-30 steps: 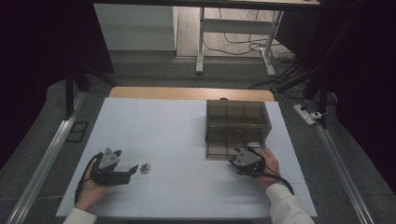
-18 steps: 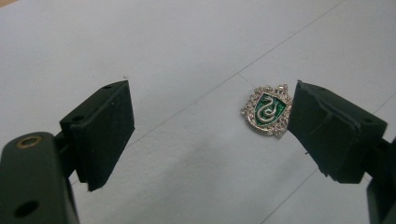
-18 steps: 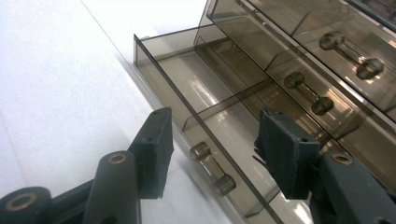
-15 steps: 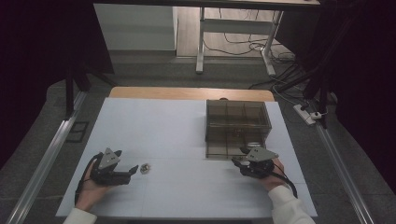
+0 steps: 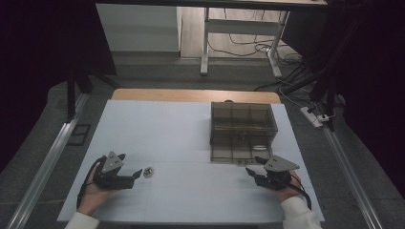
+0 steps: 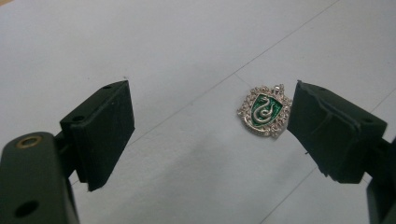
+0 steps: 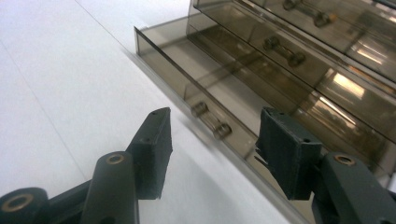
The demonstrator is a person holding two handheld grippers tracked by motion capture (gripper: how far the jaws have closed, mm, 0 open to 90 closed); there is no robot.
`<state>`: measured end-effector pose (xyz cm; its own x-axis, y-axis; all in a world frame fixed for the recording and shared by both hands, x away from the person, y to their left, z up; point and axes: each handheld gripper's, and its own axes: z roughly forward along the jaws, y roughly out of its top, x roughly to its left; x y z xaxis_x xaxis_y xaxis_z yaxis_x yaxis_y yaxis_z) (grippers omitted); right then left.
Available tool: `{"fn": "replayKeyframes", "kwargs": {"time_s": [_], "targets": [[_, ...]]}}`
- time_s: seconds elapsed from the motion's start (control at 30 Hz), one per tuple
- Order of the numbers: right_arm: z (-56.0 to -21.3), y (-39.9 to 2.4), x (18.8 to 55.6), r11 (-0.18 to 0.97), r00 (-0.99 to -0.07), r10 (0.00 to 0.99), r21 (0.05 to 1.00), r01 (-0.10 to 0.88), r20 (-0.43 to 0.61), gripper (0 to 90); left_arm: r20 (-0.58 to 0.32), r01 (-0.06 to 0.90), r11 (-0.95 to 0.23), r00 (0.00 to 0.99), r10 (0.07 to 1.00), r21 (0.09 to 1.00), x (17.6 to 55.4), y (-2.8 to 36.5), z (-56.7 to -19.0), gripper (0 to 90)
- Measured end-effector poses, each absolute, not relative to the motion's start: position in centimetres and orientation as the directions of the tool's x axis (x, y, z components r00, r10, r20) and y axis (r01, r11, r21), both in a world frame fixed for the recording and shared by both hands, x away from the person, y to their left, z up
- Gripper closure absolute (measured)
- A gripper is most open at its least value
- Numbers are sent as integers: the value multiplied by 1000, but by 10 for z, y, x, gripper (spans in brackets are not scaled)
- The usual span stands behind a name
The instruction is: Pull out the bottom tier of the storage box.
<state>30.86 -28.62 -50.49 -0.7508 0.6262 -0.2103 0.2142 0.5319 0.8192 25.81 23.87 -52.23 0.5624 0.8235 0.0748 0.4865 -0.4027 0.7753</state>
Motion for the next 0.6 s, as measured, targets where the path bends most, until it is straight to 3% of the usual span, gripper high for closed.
{"fn": "replayKeyframes", "kwargs": {"time_s": [0.6], "targets": [[-509,-307,307,485,-726,667,836,255,-166,377,59,490,-408,582,811,770,258,235,-521,138]]}}
